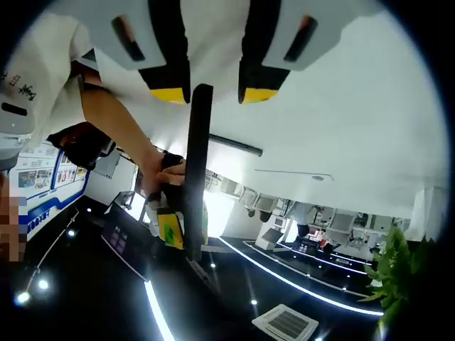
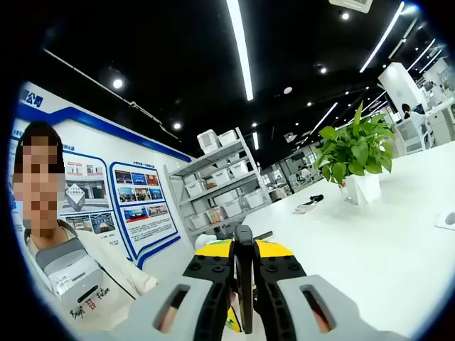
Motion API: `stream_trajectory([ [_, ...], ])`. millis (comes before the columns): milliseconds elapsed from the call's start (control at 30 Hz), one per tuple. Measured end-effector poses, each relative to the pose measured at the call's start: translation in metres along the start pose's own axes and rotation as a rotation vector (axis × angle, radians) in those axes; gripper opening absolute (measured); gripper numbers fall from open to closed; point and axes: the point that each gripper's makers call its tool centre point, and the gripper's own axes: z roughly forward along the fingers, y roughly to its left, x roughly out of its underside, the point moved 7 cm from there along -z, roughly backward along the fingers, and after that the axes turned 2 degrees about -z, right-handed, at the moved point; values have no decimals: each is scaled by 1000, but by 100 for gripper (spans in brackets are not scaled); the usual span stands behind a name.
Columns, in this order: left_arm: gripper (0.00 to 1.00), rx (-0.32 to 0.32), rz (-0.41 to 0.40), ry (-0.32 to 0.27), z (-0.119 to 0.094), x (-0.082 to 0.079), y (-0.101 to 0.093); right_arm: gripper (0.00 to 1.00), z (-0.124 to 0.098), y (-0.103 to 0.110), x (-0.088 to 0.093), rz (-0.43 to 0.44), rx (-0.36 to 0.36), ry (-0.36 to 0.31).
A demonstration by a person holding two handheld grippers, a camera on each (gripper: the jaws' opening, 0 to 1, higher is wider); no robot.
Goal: Pflip the remote and laser pointer to the front side, press the buttons, and align them neatly on the table
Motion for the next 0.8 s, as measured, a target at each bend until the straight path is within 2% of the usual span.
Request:
stream_trajectory([
  [100, 34, -8, 24, 17, 5, 3, -4, 13, 0, 0, 0, 11, -12, -6],
  [233, 33, -46, 43, 8, 6, 2, -5, 13, 1, 8, 0, 20, -31, -19],
  [300, 34, -44, 54, -18, 6, -1, -7, 13, 1, 7, -1, 18, -31, -16],
  [400, 42, -50, 38, -36, 5, -4, -7, 13, 1, 5, -3, 20, -31, -17],
  [667, 38, -83, 53, -91, -3, -9, -4, 13, -1, 3, -8, 26, -34, -30],
  [800, 46, -124, 58, -103, -13, -10, 2, 13, -3, -2, -10, 55, -29, -34],
])
